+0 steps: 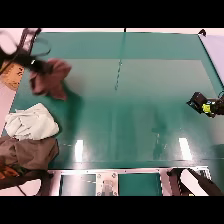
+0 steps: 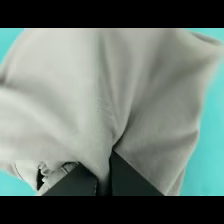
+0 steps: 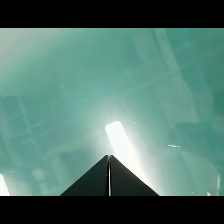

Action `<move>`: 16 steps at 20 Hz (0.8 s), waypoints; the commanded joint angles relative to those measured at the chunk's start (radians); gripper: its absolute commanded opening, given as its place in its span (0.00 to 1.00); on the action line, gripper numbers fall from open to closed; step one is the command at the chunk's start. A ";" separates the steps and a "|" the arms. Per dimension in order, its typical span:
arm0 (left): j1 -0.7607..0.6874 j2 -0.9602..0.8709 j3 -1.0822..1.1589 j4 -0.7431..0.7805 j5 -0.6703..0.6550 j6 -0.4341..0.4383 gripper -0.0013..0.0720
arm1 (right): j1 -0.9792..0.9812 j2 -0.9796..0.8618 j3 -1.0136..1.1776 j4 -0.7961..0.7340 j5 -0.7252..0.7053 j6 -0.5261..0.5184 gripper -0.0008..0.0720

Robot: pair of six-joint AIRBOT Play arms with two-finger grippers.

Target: Fold the shirts.

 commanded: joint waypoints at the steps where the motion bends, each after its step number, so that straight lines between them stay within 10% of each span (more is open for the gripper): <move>1: -0.232 -0.005 0.188 -0.143 -0.027 0.009 0.04 | 0.001 0.000 0.000 0.032 0.016 -0.002 0.03; 5: -0.418 -0.090 0.179 -0.257 -0.048 -0.017 0.05 | 0.001 0.000 0.000 0.061 0.057 -0.002 0.03; 6: -0.444 -0.127 0.179 -0.296 -0.066 -0.017 0.28 | 0.001 0.000 0.000 0.074 0.070 -0.002 0.04; 7: -0.460 -0.165 0.179 -0.327 -0.087 -0.027 0.81 | 0.001 0.000 0.000 0.078 0.090 -0.002 0.16; 8: -0.463 -0.192 0.180 -0.336 -0.109 -0.067 0.94 | 0.001 0.000 0.000 0.078 0.111 -0.002 0.36; 11: -0.393 -0.213 0.188 -0.332 -0.162 -0.099 0.94 | 0.001 0.000 0.000 0.077 0.140 -0.002 0.59; 16: -0.171 -0.213 0.119 -0.343 -0.249 -0.171 1.00 | 0.010 -0.084 0.000 0.138 0.132 -0.071 0.60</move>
